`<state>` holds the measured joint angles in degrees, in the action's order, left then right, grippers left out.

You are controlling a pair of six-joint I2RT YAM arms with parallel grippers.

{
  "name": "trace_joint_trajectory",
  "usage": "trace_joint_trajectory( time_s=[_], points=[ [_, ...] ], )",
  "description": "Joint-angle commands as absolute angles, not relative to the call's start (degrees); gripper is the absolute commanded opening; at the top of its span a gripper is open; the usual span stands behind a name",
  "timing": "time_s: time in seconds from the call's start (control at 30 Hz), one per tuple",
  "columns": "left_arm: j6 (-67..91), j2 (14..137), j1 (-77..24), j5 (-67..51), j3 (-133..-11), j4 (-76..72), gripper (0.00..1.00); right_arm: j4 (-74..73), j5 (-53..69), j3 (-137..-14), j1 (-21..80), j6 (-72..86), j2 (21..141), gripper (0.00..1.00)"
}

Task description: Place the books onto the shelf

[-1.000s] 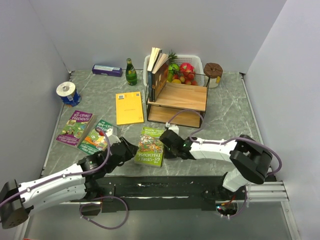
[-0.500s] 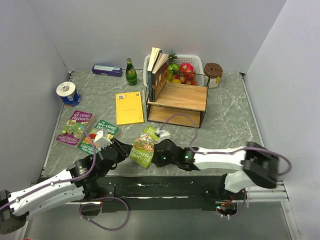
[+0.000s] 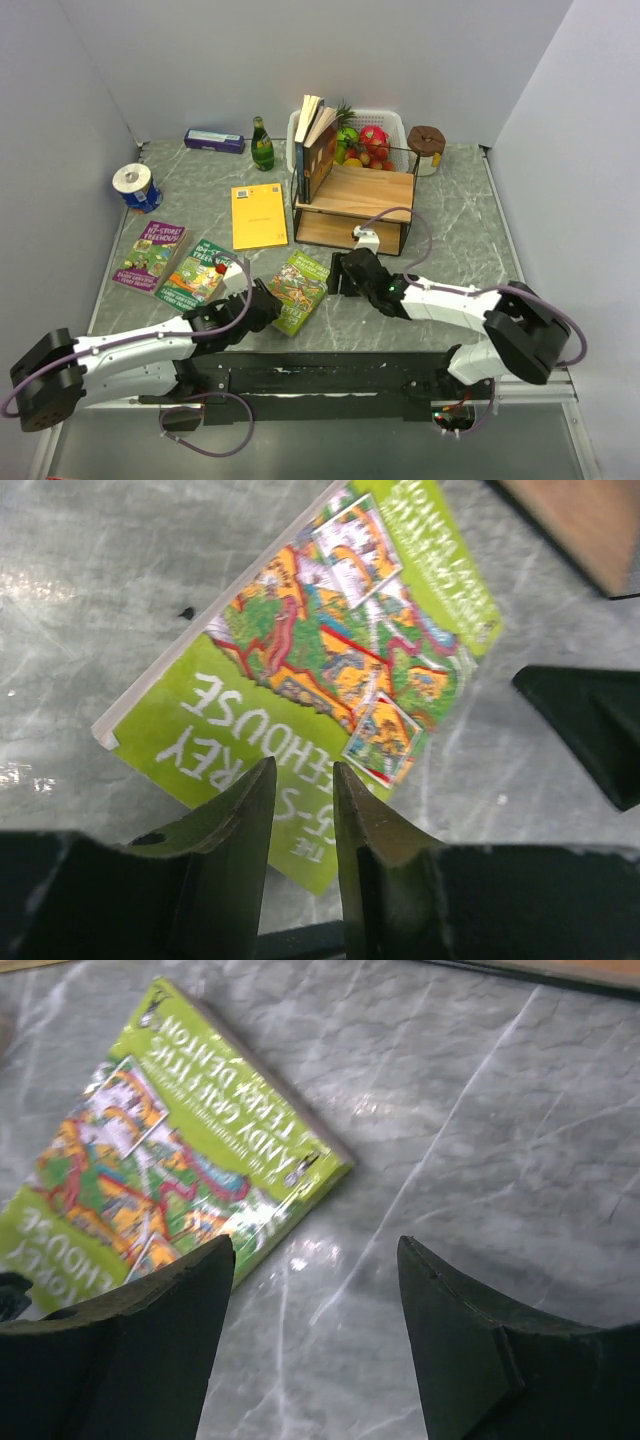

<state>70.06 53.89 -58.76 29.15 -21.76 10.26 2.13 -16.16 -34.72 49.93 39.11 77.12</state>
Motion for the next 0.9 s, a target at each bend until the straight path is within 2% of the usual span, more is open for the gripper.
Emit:
trace_joint_trajectory(
  time_s=[0.0, 0.57, 0.87],
  points=[
    [71.3, 57.8, -59.1, 30.1, -22.9, 6.8, 0.36, 8.0, -16.3, -39.9, 48.0, 35.1, 81.2, 0.72],
    [74.2, 54.1, -59.1, 29.6, -19.5, 12.7, 0.36, 11.3, -13.7, -48.4, 47.4, 32.2, 95.6, 0.68],
    [73.5, 49.9, -59.1, 29.6, -20.6, 17.4, 0.38, 8.6, -10.1, -42.3, 49.9, 35.1, 93.3, 0.65]
  ],
)
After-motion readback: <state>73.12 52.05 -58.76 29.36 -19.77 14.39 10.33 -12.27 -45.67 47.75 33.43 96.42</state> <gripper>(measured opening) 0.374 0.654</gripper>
